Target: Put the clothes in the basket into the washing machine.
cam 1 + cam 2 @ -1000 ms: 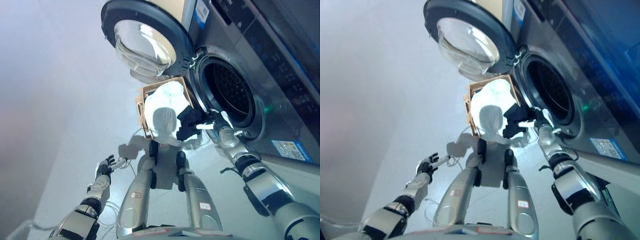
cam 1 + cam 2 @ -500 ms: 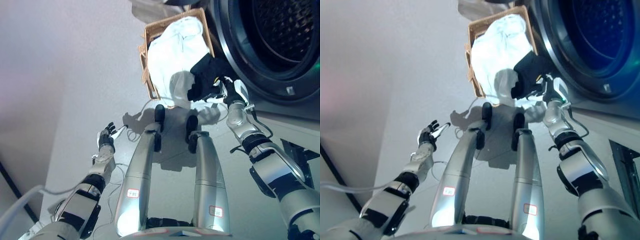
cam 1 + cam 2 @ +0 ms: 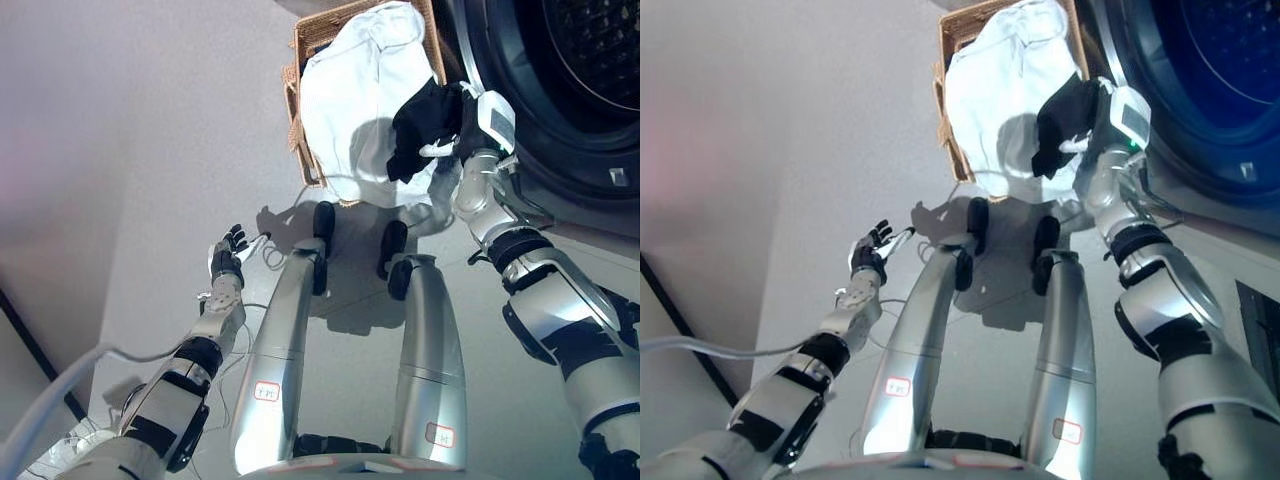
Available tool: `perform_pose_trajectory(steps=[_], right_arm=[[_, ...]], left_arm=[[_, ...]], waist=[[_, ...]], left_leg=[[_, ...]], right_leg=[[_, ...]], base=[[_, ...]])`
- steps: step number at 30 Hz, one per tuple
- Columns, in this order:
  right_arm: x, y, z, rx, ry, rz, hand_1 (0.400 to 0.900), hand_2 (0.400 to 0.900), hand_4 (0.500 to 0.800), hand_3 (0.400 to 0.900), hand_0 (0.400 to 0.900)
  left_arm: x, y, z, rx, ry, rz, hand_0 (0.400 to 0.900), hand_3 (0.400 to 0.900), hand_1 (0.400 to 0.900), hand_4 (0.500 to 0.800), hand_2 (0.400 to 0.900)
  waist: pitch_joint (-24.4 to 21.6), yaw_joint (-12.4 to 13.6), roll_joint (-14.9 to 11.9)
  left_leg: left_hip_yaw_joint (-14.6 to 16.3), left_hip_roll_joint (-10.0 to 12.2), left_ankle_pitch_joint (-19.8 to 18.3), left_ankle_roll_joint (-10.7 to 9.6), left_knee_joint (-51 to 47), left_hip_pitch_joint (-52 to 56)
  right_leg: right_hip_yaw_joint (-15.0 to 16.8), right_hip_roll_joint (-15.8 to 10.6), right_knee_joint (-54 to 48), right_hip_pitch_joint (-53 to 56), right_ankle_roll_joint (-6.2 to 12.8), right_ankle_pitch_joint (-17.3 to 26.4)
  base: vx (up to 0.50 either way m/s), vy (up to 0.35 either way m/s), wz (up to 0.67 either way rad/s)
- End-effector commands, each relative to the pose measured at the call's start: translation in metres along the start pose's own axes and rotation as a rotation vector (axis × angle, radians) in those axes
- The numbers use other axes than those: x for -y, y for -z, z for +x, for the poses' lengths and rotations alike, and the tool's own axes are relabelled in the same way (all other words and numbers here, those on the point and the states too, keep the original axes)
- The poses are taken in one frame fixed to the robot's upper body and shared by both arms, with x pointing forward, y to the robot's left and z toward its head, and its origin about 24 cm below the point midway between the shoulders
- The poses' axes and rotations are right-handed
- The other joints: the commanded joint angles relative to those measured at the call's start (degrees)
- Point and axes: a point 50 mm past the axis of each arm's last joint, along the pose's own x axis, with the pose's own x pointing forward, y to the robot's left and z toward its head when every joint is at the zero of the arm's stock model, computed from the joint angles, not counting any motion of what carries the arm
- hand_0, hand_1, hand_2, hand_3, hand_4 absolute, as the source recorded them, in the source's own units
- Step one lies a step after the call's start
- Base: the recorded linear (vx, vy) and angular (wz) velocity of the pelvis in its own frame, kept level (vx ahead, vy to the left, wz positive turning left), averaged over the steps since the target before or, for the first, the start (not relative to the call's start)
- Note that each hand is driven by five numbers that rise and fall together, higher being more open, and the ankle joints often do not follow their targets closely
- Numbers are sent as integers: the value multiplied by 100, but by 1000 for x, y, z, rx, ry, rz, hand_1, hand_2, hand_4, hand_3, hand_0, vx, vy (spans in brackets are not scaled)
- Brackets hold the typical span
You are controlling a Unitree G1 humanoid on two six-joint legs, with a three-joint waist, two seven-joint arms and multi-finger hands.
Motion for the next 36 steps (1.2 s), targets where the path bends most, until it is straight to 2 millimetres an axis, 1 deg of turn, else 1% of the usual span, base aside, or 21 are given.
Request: perform_pose_trajectory(steps=[1, 5, 9, 10, 11, 13, 16, 17, 18, 19, 26, 29, 30, 31, 34, 35, 36], right_arm=[[9, -3, 2, 48, 6, 45, 900, 900, 800, 900, 900], [1, 2, 0, 15, -76, 22, 900, 900, 800, 900, 900], [-9, 15, -4, -31, -148, -31, 900, 900, 800, 900, 900], [-16, 22, -9, -58, -192, -48, 900, 900, 800, 900, 900], [-18, 24, -11, -64, -203, -58, 900, 900, 800, 900, 900], [-25, 28, -16, -70, -248, -86, 900, 900, 800, 900, 900], [-30, 30, -19, -64, -284, -109, 900, 900, 800, 900, 900], [-32, 31, -21, -62, -300, -116, 741, 741, 705, 741, 741], [-33, 32, -22, -55, -313, -140, 639, 639, 644, 639, 639], [-32, 32, -21, -51, -312, -149, 400, 400, 500, 400, 400], [-34, 36, -24, -48, -312, -188, 400, 400, 500, 400, 400], [-29, 32, -21, -39, -265, -142, 400, 400, 500, 400, 400], [-24, 26, -18, -30, -216, -77, 400, 400, 500, 400, 400], [-23, 25, -18, -24, -203, -48, 400, 400, 500, 400, 400], [-7, 10, -13, 19, -96, 116, 400, 400, 500, 400, 400], [2, 4, -10, 37, -57, 185, 400, 400, 500, 400, 400], [5, 0, -11, 51, -38, 242, 400, 400, 500, 400, 400]], left_arm=[[-16, 32, -11, -80, -55, 15, 900, 900, 900, 800, 900], [-17, 40, -12, -120, -50, 21, 900, 900, 900, 800, 900], [-19, 46, -13, -152, -53, 22, 900, 900, 900, 800, 900], [-20, 48, -13, -159, -55, 23, 900, 900, 900, 800, 900], [-21, 50, -14, -165, -57, 27, 900, 900, 900, 800, 900], [-23, 51, -14, -167, -56, 32, 900, 900, 900, 800, 900], [-26, 51, -14, -170, -62, 30, 900, 900, 900, 800, 900], [-27, 51, -13, -171, -64, 30, 900, 900, 900, 800, 900], [-27, 51, -13, -171, -63, 32, 900, 900, 900, 800, 900], [-28, 51, -13, -172, -63, 35, 900, 900, 900, 800, 900], [-36, 56, -14, -189, -89, 46, 900, 900, 900, 800, 900], [-42, 58, -15, -200, -116, 42, 900, 900, 900, 800, 900], [-44, 59, -15, -203, -129, 43, 900, 900, 900, 800, 900], [-46, 60, -15, -206, -138, 40, 900, 900, 900, 800, 900], [-54, 61, -16, -212, -177, 20, 900, 900, 900, 800, 900], [-57, 62, -17, -216, -190, 11, 900, 900, 900, 800, 900], [-57, 63, -18, -219, -199, 0, 900, 900, 900, 800, 900]], waist=[[-612, -13, 159], [-655, -3, 115], [-661, 11, 90], [-621, 18, 95], [-638, 17, 90], [-654, 27, 90], [-685, 34, 77], [-720, 29, 66], [-729, 23, 59], [-738, 24, 54], [-704, 6, 4], [-722, -46, -37], [-734, -82, -59], [-732, -101, -77], [-749, -202, -139], [-760, -254, -150], [-758, -297, -163]], left_leg=[[143, -183, -292, -29, -74, -365], [131, -217, -270, -41, 53, -565], [116, -240, -254, -61, 91, -636], [109, -238, -266, -69, 79, -569], [107, -234, -268, -69, 94, -591], [104, -247, -262, -76, 124, -619], [91, -252, -255, -90, 150, -637], [87, -262, -227, -97, 152, -692], [86, -261, -217, -106, 145, -692], [86, -255, -213, -109, 133, -683], [82, -240, -184, -134, 70, -545], [80, -219, -168, -139, 19, -491], [93, -202, -167, -137, -14, -451], [105, -193, -167, -135, -33, -422], [118, -151, -155, -138, -146, -289], [126, -128, -152, -139, -216, -242], [137, -112, -147, -140, -273, -189]], right_leg=[[228, 216, -128, -223, 512, -114], [226, 175, 24, -431, 508, -119], [190, 151, 100, -516, 496, -136], [188, 163, 86, -446, 498, -140], [182, 159, 109, -468, 493, -147], [175, 158, 137, -494, 488, -144], [169, 163, 178, -529, 490, -134], [172, 154, 196, -589, 491, -118], [166, 147, 198, -595, 487, -121], [164, 145, 182, -588, 486, -118], [157, 155, 130, -470, 496, -76], [161, 166, 80, -419, 493, -48], [167, 176, 43, -382, 487, -37], [178, 185, 16, -353, 487, -23], [204, 225, -132, -222, 483, 20], [215, 243, -188, -184, 482, 36], [234, 261, -251, -138, 479, 49]], base=[[25, -10, 8], [8, -5, 7], [6, -14, 5], [0, 0, 0], [0, 0, 0], [0, 0, 0], [0, 0, 0], [-24, -9, 4], [-25, -9, 4], [0, 0, 0], [-8, -1, -1], [-23, 11, -6], [-16, 19, -12], [-16, 22, -16], [-15, 12, -15], [-14, 15, -16], [-16, 14, -16]])
